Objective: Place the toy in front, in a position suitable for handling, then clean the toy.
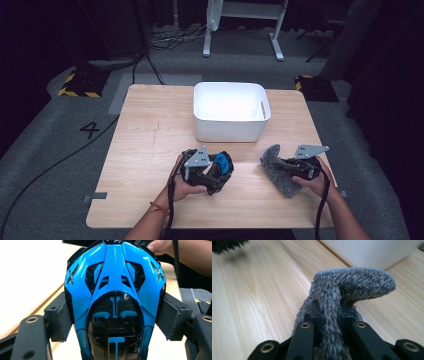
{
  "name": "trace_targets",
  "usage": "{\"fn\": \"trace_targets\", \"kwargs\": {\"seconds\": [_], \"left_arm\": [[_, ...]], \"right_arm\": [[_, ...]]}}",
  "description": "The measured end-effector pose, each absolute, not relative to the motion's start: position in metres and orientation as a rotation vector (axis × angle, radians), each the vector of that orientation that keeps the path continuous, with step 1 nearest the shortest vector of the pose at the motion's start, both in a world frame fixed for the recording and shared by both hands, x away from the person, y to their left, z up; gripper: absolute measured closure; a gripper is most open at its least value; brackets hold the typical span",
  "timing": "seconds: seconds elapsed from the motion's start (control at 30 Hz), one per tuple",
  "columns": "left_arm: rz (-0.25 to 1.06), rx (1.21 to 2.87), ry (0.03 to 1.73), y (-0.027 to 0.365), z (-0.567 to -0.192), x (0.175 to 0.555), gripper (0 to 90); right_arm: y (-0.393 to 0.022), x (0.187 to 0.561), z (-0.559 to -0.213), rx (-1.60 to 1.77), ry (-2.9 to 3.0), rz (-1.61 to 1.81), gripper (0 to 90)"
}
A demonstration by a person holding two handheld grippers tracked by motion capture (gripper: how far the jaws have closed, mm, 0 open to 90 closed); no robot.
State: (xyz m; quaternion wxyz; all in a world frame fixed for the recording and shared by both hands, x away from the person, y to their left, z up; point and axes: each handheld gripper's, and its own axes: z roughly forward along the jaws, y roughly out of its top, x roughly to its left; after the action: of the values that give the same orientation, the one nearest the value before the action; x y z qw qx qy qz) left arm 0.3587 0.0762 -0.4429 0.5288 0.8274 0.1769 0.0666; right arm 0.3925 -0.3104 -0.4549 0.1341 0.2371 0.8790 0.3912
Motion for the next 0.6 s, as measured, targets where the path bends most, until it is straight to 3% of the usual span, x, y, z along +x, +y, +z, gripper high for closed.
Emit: {"fn": "trace_targets", "kwargs": {"seconds": [0.6], "left_arm": [[0.188, 2.054, 0.502, 0.09, -0.454, 0.373, 24.4]], "right_arm": [[-0.31, 0.398, -0.466, 0.699, 2.589, 1.09, 78.1]]}}
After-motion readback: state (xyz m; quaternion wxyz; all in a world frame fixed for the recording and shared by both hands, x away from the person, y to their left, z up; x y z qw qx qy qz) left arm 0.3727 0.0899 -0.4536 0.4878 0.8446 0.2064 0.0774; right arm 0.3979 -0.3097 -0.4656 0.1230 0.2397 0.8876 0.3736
